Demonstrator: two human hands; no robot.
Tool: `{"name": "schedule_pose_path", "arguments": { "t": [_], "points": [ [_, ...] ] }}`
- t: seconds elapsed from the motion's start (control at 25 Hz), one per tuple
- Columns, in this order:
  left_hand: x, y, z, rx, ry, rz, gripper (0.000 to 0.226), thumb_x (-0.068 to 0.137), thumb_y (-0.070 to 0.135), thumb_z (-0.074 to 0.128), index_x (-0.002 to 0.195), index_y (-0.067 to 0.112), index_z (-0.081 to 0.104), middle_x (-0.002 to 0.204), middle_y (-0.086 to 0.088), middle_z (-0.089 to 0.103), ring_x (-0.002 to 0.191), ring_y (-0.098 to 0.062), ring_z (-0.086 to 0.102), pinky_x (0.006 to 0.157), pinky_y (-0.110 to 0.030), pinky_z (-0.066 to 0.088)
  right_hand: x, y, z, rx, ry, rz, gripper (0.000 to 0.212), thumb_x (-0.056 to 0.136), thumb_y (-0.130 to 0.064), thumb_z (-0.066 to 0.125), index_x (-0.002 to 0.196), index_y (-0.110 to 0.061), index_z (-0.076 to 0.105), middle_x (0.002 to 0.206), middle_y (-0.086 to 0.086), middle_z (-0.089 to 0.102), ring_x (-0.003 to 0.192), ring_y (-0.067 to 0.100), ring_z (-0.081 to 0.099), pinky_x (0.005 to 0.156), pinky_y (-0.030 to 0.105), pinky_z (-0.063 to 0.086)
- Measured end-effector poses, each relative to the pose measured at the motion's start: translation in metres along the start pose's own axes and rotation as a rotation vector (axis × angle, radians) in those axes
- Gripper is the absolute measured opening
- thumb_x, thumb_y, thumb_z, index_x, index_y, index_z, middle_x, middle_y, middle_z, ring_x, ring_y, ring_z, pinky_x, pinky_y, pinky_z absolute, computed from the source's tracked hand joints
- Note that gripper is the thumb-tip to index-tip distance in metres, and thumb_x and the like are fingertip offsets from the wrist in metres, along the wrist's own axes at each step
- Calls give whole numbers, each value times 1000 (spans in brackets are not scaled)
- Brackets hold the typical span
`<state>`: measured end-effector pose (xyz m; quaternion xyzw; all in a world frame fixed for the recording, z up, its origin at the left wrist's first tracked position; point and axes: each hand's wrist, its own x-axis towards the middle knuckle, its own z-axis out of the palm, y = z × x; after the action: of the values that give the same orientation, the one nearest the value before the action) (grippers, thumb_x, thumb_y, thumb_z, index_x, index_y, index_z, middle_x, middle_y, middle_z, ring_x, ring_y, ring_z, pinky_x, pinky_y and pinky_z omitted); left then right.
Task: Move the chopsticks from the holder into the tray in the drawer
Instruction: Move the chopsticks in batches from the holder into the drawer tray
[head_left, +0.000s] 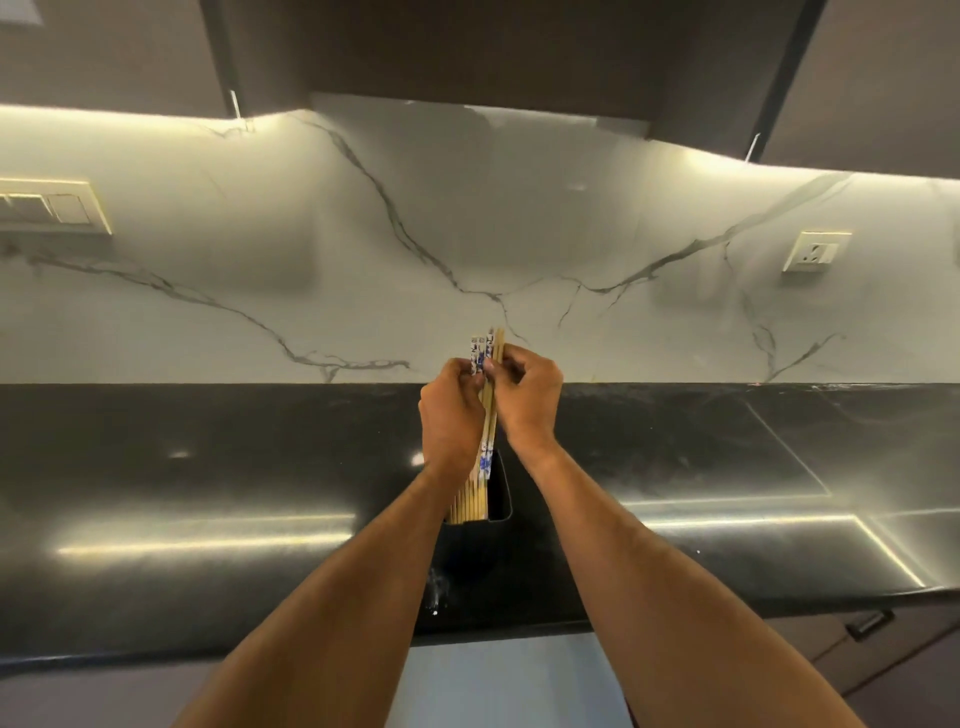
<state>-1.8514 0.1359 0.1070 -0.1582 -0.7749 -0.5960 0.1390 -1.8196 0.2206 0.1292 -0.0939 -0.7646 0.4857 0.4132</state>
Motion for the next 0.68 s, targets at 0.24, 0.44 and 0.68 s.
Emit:
{"name": "schedule_pose_path", "arguments": {
  "t": [0.24, 0.44, 0.68],
  "points": [
    [-31, 22, -16, 73, -36, -16, 12, 97, 12, 64, 108, 12, 70, 87, 4, 71, 76, -2, 66, 66, -14, 49, -19, -21, -30, 30, -103, 195, 17, 85, -4, 78, 97, -15, 79, 81, -6, 77, 73, 3, 74, 72, 19, 60],
    [-65, 14, -31, 143, -166, -69, 11, 99, 10, 61, 100, 14, 70, 82, 6, 69, 74, -4, 66, 63, -16, 48, -55, -20, -42, 112, -214, 488, 15, 88, -6, 74, 98, -16, 78, 82, 0, 78, 73, 9, 75, 57, 16, 55],
    [-95, -6, -36, 208, -298, -149, 7, 97, 8, 64, 97, 10, 70, 84, 3, 67, 75, -4, 62, 64, -14, 46, -93, -9, -46, 110, -258, 692, 14, 95, -4, 64, 97, -10, 76, 85, 6, 77, 66, 9, 73, 53, 20, 54]
  ]
}}
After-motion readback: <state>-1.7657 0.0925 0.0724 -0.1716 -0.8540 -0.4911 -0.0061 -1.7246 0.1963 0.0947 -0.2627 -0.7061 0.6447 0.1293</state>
